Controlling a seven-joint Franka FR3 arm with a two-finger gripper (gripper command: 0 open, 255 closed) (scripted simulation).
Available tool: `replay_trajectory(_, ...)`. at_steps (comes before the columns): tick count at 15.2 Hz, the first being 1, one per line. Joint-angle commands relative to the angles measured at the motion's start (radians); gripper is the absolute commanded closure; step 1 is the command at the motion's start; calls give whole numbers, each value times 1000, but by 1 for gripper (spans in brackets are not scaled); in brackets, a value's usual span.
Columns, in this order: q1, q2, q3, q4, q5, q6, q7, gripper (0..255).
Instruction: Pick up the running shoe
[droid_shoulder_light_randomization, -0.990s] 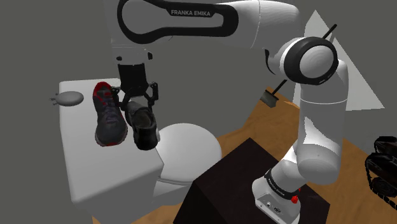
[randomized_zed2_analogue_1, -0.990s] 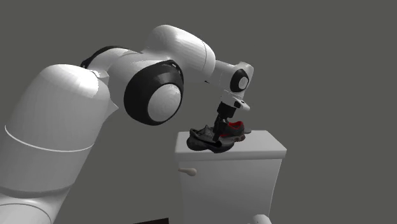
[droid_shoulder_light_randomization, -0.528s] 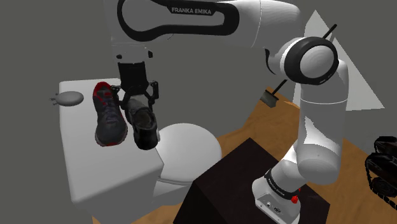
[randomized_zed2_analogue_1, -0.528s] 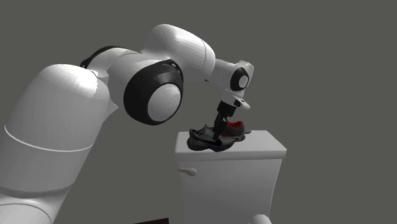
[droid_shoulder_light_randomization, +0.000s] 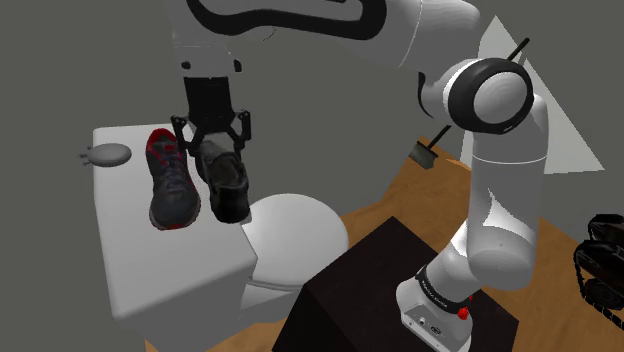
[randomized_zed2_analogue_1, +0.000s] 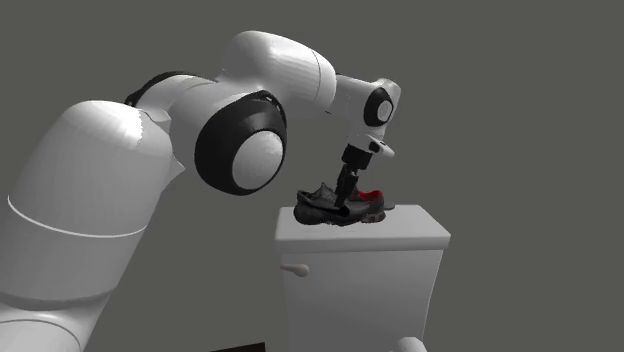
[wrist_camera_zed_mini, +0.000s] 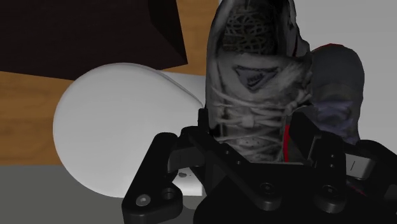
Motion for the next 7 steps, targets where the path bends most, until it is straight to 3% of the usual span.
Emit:
replay_trajectory(1,5,5,1,38,-1,-32,4,255)
replay_trajectory(7,17,15,2,111,-3,-93,14,255)
